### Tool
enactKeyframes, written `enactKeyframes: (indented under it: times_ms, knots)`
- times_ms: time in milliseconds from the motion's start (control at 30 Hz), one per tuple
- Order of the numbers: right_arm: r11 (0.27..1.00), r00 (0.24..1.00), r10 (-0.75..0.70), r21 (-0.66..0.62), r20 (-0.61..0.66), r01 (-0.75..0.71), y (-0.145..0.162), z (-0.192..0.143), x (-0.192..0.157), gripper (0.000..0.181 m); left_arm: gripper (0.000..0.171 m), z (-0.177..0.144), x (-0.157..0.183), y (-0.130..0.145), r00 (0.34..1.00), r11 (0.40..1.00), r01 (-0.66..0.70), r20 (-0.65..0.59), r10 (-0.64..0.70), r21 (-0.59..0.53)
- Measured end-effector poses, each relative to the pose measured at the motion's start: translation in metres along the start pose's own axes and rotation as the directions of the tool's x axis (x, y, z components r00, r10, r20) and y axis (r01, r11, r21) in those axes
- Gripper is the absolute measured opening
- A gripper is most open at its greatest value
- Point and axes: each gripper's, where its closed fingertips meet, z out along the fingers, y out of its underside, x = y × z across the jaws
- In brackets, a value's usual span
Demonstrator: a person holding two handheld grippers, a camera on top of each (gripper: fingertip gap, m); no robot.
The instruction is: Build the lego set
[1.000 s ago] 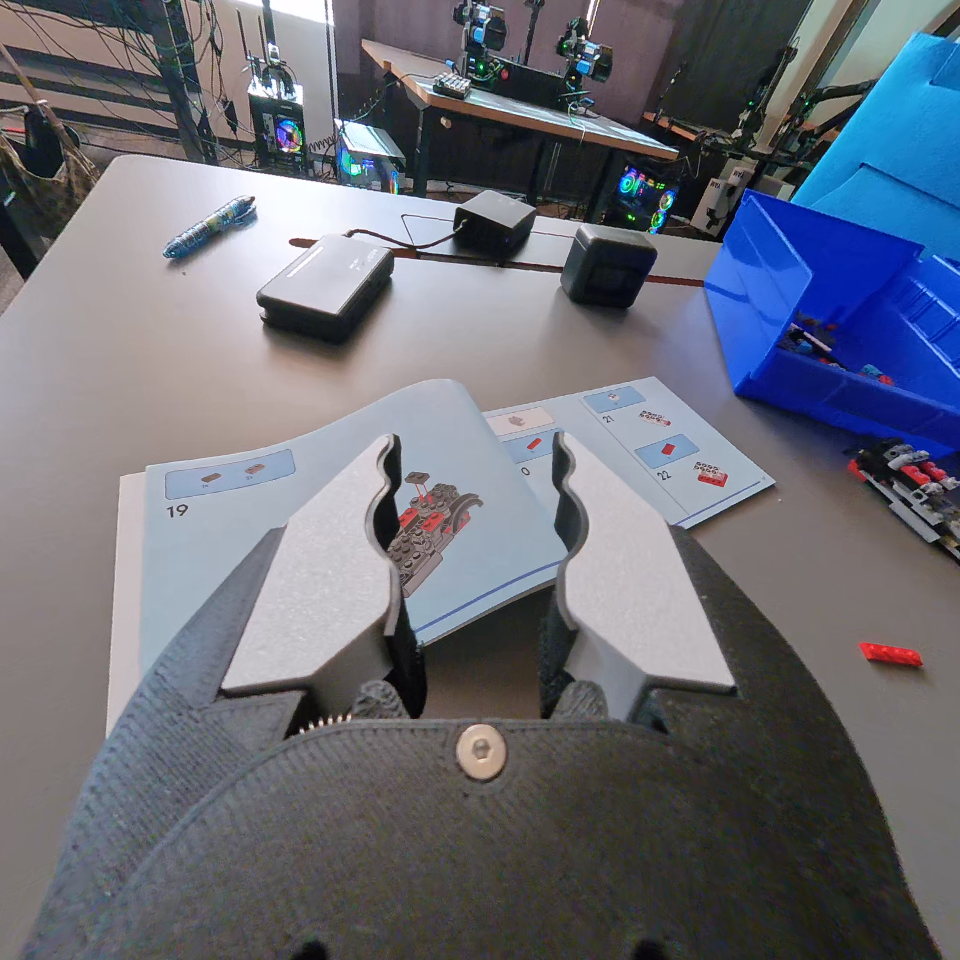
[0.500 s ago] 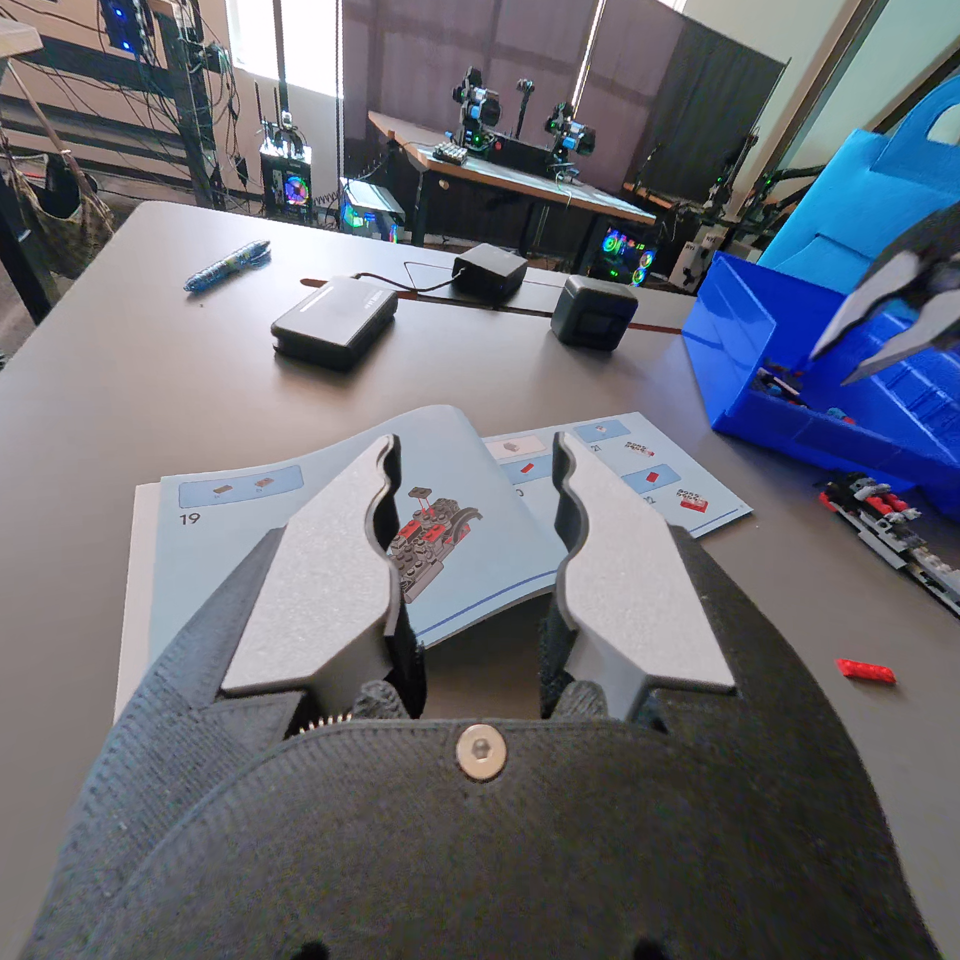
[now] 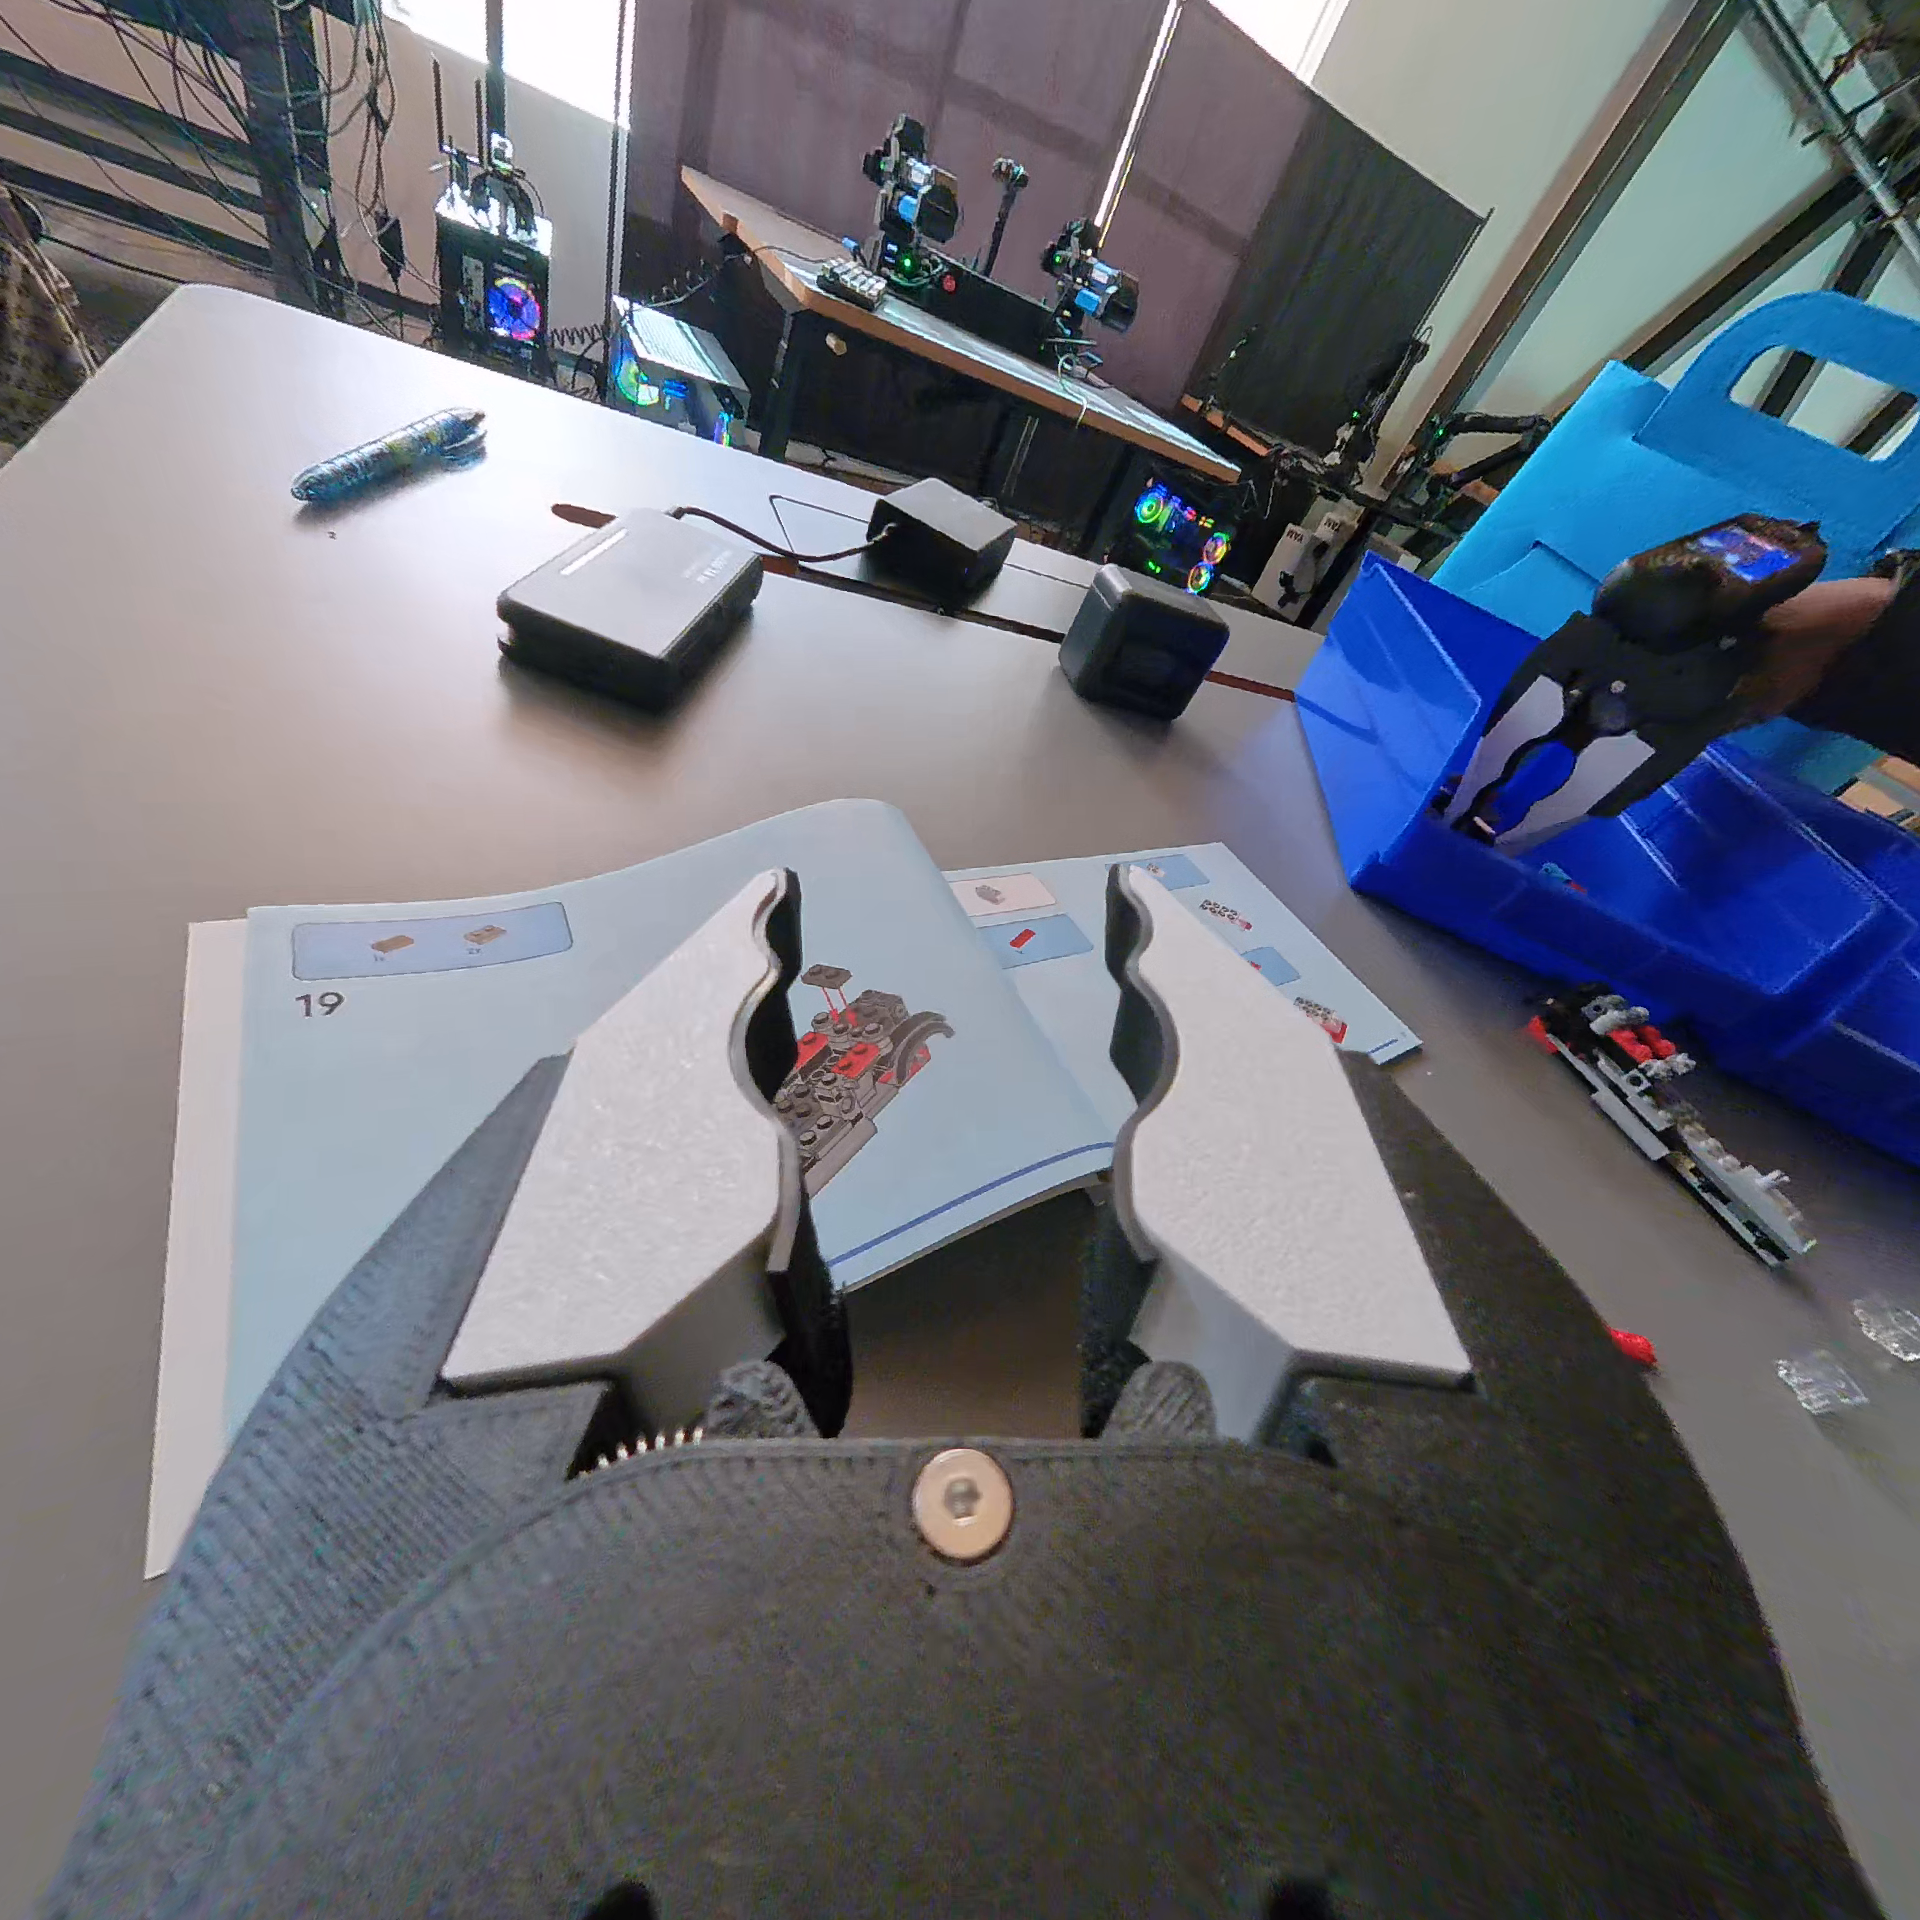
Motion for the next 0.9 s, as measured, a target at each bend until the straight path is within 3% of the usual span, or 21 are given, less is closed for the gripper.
enactKeyframes:
  times_ms: [133, 233, 300, 367, 467, 533, 667, 800, 900]
  knots:
    - [0.994, 0.994, 0.106, 0.026, -0.038, -0.105, 0.001, -0.012, -0.001, 0.022, 0.059, 0.0, 0.0, 0.0, 1.0, 1.0, 0.004, -0.002, -0.004, 0.003]
    - [0.941, 0.942, 0.319, 0.155, -0.105, -0.301, -0.007, -0.043, 0.001, 0.021, 0.059, -0.001, 0.0, -0.001, 1.0, 1.0, 0.005, -0.005, -0.005, 0.006]
    - [0.841, 0.867, 0.49, 0.311, -0.089, -0.443, -0.021, -0.073, -0.005, 0.022, 0.059, -0.001, 0.0, -0.001, 1.0, 1.0, 0.008, -0.007, -0.008, 0.006]
    - [0.701, 0.79, 0.612, 0.456, 0.009, -0.548, -0.045, -0.102, -0.025, 0.02, 0.059, 0.0, 0.0, 0.0, 1.0, 1.0, 0.01, -0.008, -0.01, 0.003]
    - [0.578, 0.752, 0.644, 0.552, 0.144, -0.601, -0.089, -0.12, -0.079, 0.021, 0.059, 0.0, 0.001, 0.0, 1.0, 1.0, 0.005, -0.007, -0.005, 0.001]
    - [0.547, 0.758, 0.613, 0.573, 0.222, -0.61, -0.123, -0.114, -0.122, 0.02, 0.059, 0.0, 0.002, 0.0, 1.0, 1.0, 0.002, -0.01, -0.002, 0.001]
    - [0.392, 0.709, 0.574, 0.623, 0.41, -0.677, -0.182, -0.084, -0.18, 0.02, 0.059, -0.001, 0.005, 0.0, 1.0, 1.0, -0.005, -0.02, 0.005, 0.009]
    - [0.303, 0.621, 0.685, 0.626, 0.381, -0.718, -0.191, -0.041, -0.187, 0.021, 0.059, -0.002, 0.007, 0.0, 1.0, 1.0, -0.013, -0.025, 0.014, 0.01]
    - [0.314, 0.6, 0.752, 0.651, 0.274, -0.691, -0.183, -0.029, -0.184, 0.027, 0.059, -0.003, 0.008, 0.0, 0.999, 1.0, -0.012, -0.03, 0.012, 0.013]
